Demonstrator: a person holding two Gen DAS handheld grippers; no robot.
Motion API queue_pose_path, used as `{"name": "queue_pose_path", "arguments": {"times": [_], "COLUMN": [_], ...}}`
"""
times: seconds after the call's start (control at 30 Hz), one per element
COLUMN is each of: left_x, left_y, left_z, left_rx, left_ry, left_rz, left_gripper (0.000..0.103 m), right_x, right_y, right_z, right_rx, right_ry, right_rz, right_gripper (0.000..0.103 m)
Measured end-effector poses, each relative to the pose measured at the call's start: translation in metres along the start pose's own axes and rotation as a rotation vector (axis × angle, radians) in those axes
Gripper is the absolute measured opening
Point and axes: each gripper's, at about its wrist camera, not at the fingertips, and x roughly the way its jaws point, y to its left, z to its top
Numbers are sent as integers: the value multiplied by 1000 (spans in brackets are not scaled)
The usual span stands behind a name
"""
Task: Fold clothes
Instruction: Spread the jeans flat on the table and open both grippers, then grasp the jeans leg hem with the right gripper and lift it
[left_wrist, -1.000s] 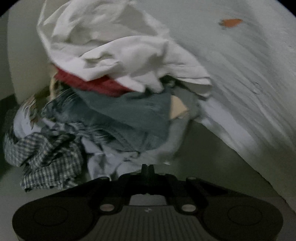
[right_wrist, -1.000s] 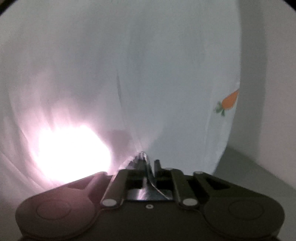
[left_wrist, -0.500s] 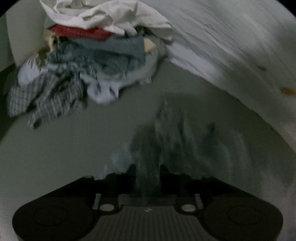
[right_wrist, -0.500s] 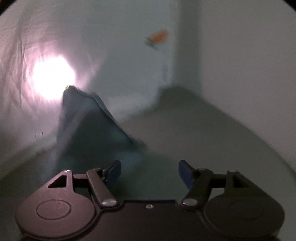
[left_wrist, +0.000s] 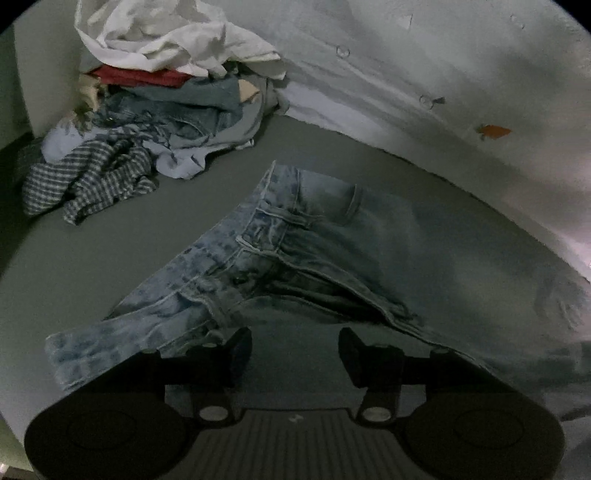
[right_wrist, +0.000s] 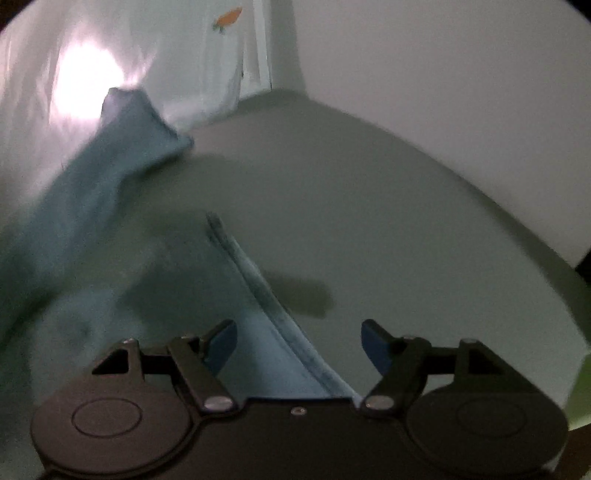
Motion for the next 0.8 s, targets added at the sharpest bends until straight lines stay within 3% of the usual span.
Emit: {"name": "queue_pose_path", "arguments": {"times": [0.07, 0.23, 0.37, 0.47, 0.53, 0.7, 0.77, 0.8], "left_x": [-14, -34, -40, -44, -46, -50, -49, -47], "left_y": [4, 27, 40, 43, 43, 37, 33, 31], "left_z": [-6, -28, -44, -52, -57, -67, -70, -72], "left_rx": [-12, -81, -130, -141, -142, -158, -160, -159], "left_ry": [-18, 8, 40, 53, 54, 60, 66, 71], "left_rz": [-6, -1, -2, -7, -17, -43, -52, -55], "left_gripper": [59, 59, 59, 59, 59, 59, 59, 59], "right_x": [-6, -33, -33, -36, -32, -25, -19, -18], "right_y": [-7, -40, -60, -66, -70, -80, -88, -94], "right_z": [-9, -42, -70, -92, -93, -99, -102, -106], "right_rx": [40, 341, 561, 681, 739, 895, 1003, 1062], "right_ry": [-6, -26, 28, 14, 15, 31, 34, 41], "right_rz": [-19, -67, 46, 125, 201, 292, 322, 336], "right_gripper": [75, 76, 76, 76, 62, 61, 55, 44]}}
